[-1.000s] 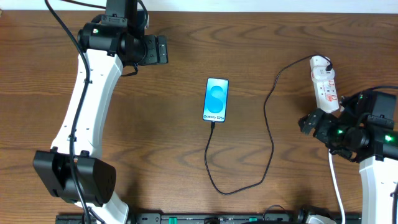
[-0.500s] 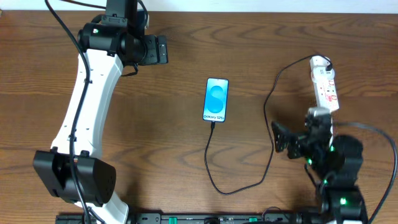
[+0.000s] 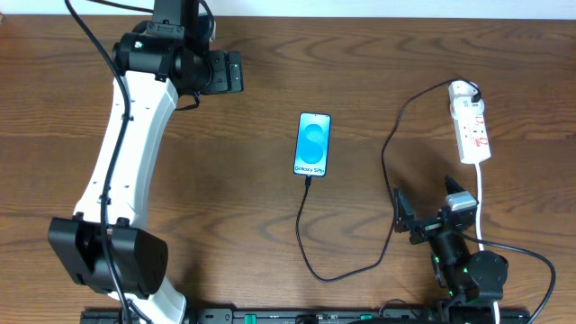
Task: Plug charger to phone and switch on socket
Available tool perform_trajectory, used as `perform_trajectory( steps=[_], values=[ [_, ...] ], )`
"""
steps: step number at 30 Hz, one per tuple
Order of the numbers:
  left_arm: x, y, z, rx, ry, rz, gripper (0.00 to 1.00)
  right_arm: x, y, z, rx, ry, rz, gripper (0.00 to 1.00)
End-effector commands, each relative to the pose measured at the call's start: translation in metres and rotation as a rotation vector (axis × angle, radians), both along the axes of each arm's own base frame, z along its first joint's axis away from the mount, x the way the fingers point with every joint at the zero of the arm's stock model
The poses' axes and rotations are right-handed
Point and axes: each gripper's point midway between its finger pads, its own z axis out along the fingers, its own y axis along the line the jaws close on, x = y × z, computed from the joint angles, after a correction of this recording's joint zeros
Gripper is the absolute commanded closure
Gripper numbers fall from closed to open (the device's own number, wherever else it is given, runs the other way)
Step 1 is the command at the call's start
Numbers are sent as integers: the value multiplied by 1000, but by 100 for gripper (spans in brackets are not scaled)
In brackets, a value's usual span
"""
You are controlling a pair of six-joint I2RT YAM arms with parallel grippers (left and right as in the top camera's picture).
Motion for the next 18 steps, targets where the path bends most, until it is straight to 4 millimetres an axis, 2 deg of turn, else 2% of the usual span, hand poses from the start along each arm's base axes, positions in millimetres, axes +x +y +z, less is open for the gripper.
perform_trajectory(
  steps=[1, 6, 11, 18],
  values=[
    [1, 3, -2, 16, 3, 0, 6, 2, -12, 8, -16, -41, -81, 1],
    [1, 3, -2, 16, 3, 0, 6, 0, -26, -3, -22, -1, -166, 1],
    [1, 3, -2, 16, 3, 0, 6, 1, -40, -5, -4, 13, -248, 1],
    [1, 3, -2, 16, 3, 0, 6, 1, -45, -6, -44, 10, -275, 1]
  ],
)
